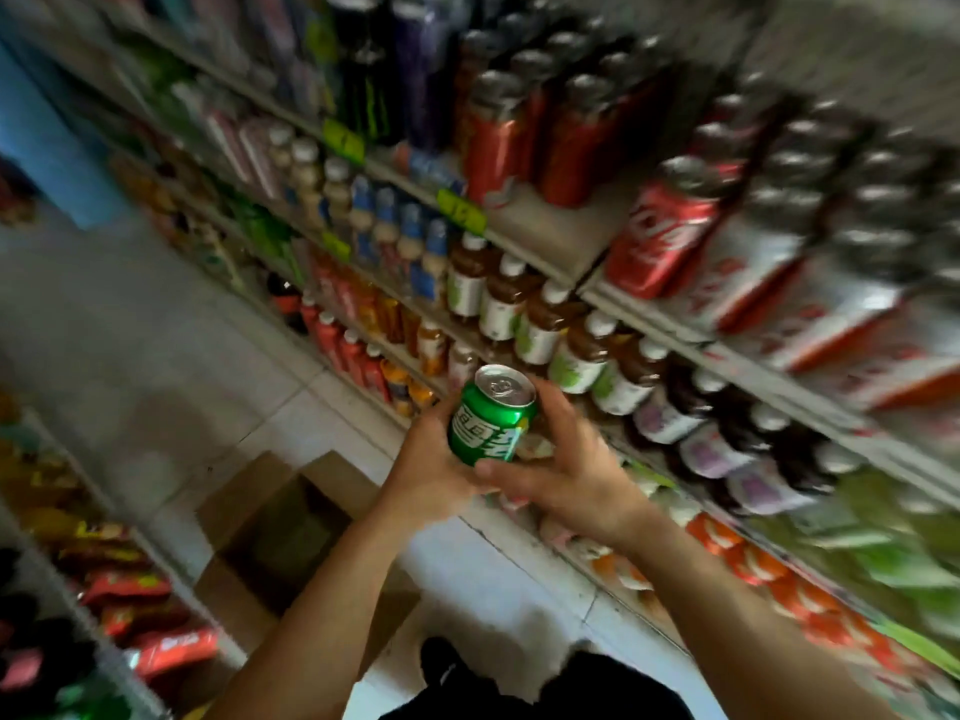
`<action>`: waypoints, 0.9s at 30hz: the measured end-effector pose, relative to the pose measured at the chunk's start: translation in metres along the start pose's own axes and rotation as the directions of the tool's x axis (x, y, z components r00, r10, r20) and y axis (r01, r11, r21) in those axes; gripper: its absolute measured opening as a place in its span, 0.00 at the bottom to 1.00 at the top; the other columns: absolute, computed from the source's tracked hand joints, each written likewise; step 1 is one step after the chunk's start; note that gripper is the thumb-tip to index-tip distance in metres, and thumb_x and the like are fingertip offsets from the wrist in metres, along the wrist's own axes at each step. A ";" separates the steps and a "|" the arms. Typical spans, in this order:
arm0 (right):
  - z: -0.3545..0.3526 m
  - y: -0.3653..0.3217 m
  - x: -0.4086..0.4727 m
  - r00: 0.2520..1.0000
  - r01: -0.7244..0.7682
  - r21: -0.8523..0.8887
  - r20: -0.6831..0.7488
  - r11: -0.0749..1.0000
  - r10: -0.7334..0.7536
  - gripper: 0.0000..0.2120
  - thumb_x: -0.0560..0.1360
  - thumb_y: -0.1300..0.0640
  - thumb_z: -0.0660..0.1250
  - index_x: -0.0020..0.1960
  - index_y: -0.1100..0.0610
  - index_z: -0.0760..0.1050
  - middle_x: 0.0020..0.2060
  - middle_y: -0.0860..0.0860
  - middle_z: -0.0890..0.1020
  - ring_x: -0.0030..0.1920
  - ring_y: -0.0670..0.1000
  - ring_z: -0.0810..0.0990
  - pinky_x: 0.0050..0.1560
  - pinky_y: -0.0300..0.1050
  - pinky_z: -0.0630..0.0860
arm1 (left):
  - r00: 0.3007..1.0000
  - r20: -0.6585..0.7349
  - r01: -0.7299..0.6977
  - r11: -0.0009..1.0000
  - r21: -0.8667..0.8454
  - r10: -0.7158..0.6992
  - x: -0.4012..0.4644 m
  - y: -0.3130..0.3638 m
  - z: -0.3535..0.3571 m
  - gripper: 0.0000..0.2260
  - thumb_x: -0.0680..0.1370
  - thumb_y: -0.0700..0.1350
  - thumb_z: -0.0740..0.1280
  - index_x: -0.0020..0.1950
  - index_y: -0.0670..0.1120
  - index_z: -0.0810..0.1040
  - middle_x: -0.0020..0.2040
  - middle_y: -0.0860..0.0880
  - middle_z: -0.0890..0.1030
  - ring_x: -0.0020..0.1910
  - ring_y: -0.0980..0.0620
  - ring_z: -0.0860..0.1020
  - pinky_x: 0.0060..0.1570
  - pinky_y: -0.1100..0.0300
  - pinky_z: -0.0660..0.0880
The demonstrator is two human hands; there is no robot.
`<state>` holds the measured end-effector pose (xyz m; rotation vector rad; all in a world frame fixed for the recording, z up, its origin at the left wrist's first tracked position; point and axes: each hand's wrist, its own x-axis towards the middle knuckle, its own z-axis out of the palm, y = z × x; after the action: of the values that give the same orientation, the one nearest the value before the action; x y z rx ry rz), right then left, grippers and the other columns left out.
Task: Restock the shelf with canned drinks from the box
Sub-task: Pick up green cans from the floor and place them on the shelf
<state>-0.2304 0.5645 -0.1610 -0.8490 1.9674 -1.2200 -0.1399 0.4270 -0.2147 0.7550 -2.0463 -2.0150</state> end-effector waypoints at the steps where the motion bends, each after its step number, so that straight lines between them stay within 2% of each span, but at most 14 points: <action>1: -0.002 -0.003 -0.006 0.998 0.008 -0.010 -0.056 1.000 -0.009 0.35 0.66 0.49 0.80 0.68 0.44 0.67 0.56 0.42 0.81 0.50 0.42 0.83 0.42 0.36 0.81 | 0.999 0.011 -0.031 0.999 0.006 0.031 -0.002 0.008 0.006 0.31 0.63 0.27 0.77 0.60 0.51 0.76 0.53 0.51 0.83 0.53 0.56 0.82 0.46 0.63 0.80; 4: -0.032 -0.015 -0.045 0.960 0.020 0.007 -0.280 1.000 -0.018 0.33 0.64 0.48 0.81 0.66 0.46 0.71 0.54 0.43 0.83 0.53 0.42 0.83 0.53 0.48 0.82 | 0.987 0.072 -0.150 0.985 0.089 0.144 -0.019 0.050 0.046 0.33 0.62 0.32 0.79 0.61 0.55 0.74 0.53 0.55 0.82 0.53 0.62 0.81 0.50 0.62 0.80; 6: -0.053 -0.018 -0.061 0.926 0.042 -0.019 -0.376 0.999 -0.046 0.31 0.64 0.48 0.81 0.64 0.46 0.73 0.53 0.42 0.83 0.54 0.41 0.82 0.54 0.49 0.82 | 0.973 0.107 -0.212 0.975 0.072 0.204 -0.023 0.067 0.072 0.33 0.62 0.31 0.80 0.61 0.54 0.74 0.52 0.57 0.83 0.53 0.62 0.81 0.48 0.65 0.78; 9: -0.088 -0.021 -0.089 0.887 0.059 -0.024 -0.457 0.998 -0.063 0.30 0.63 0.50 0.81 0.63 0.46 0.75 0.53 0.42 0.84 0.54 0.39 0.82 0.54 0.47 0.82 | 0.947 0.156 -0.294 0.953 0.074 0.281 -0.031 0.094 0.114 0.33 0.63 0.27 0.78 0.59 0.55 0.74 0.48 0.61 0.83 0.50 0.68 0.80 0.45 0.72 0.75; 10: -0.099 -0.020 -0.100 0.875 0.066 -0.026 -0.479 0.998 -0.070 0.30 0.64 0.50 0.82 0.63 0.47 0.75 0.52 0.42 0.84 0.53 0.39 0.82 0.53 0.46 0.82 | 0.940 0.176 -0.306 0.950 0.061 0.291 -0.034 0.101 0.127 0.33 0.63 0.27 0.78 0.59 0.54 0.73 0.49 0.59 0.83 0.51 0.68 0.80 0.45 0.72 0.75; 12: -0.118 -0.020 -0.118 0.855 0.073 -0.023 -0.514 0.997 -0.075 0.29 0.64 0.52 0.82 0.62 0.48 0.76 0.51 0.42 0.84 0.52 0.38 0.82 0.52 0.44 0.82 | 0.932 0.195 -0.322 0.945 0.063 0.305 -0.034 0.107 0.150 0.34 0.63 0.30 0.79 0.62 0.53 0.73 0.54 0.53 0.83 0.55 0.60 0.81 0.50 0.65 0.78; 13: -0.127 -0.020 -0.126 0.842 0.076 -0.033 -0.533 0.997 -0.082 0.28 0.64 0.51 0.81 0.62 0.48 0.76 0.51 0.42 0.84 0.52 0.38 0.82 0.52 0.44 0.82 | 0.926 0.208 -0.334 0.941 0.061 0.315 -0.034 0.109 0.161 0.35 0.62 0.32 0.80 0.63 0.53 0.73 0.57 0.52 0.83 0.57 0.56 0.81 0.52 0.59 0.79; 15: -0.148 -0.013 -0.146 0.818 0.071 -0.037 -0.570 0.997 -0.080 0.28 0.65 0.50 0.81 0.62 0.47 0.76 0.51 0.43 0.84 0.51 0.39 0.83 0.51 0.45 0.82 | 0.916 0.248 -0.345 0.935 0.085 0.315 -0.040 0.117 0.185 0.36 0.62 0.38 0.82 0.65 0.55 0.72 0.59 0.54 0.81 0.58 0.55 0.80 0.55 0.54 0.79; 18: -0.178 -0.003 -0.170 0.783 0.053 -0.052 -0.618 0.997 -0.074 0.28 0.64 0.48 0.80 0.62 0.47 0.76 0.51 0.42 0.84 0.51 0.40 0.83 0.50 0.47 0.83 | 0.890 0.320 -0.375 0.920 0.110 0.325 -0.045 0.131 0.223 0.37 0.62 0.43 0.82 0.66 0.58 0.69 0.60 0.58 0.80 0.60 0.59 0.79 0.57 0.58 0.78; 21: -0.205 0.003 -0.188 0.748 0.047 -0.112 -0.655 0.993 -0.109 0.28 0.64 0.46 0.80 0.61 0.47 0.76 0.50 0.41 0.84 0.51 0.38 0.82 0.50 0.43 0.82 | 0.867 0.355 -0.417 0.899 0.133 0.350 -0.047 0.145 0.254 0.30 0.65 0.41 0.80 0.61 0.61 0.73 0.56 0.60 0.81 0.56 0.61 0.80 0.53 0.63 0.78; 24: -0.230 0.006 -0.200 0.729 0.069 -0.163 -0.665 0.984 -0.162 0.27 0.64 0.49 0.81 0.60 0.45 0.76 0.49 0.39 0.83 0.51 0.35 0.81 0.49 0.37 0.80 | 0.847 0.341 -0.483 0.859 0.171 0.408 -0.048 0.160 0.277 0.25 0.66 0.42 0.80 0.58 0.58 0.77 0.53 0.60 0.82 0.54 0.63 0.80 0.48 0.69 0.77; 27: -0.255 0.012 -0.210 0.716 0.070 -0.192 -0.674 0.979 -0.183 0.27 0.63 0.50 0.82 0.58 0.42 0.74 0.47 0.38 0.83 0.48 0.35 0.82 0.46 0.33 0.78 | 0.825 0.308 -0.543 0.816 0.200 0.473 -0.048 0.168 0.303 0.27 0.66 0.42 0.80 0.62 0.54 0.76 0.54 0.60 0.82 0.55 0.65 0.79 0.49 0.69 0.76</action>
<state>-0.3177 0.8611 -0.0425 -0.6526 2.6621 -1.6535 -0.2766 0.7101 -0.0619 -0.0473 -2.3726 -1.5872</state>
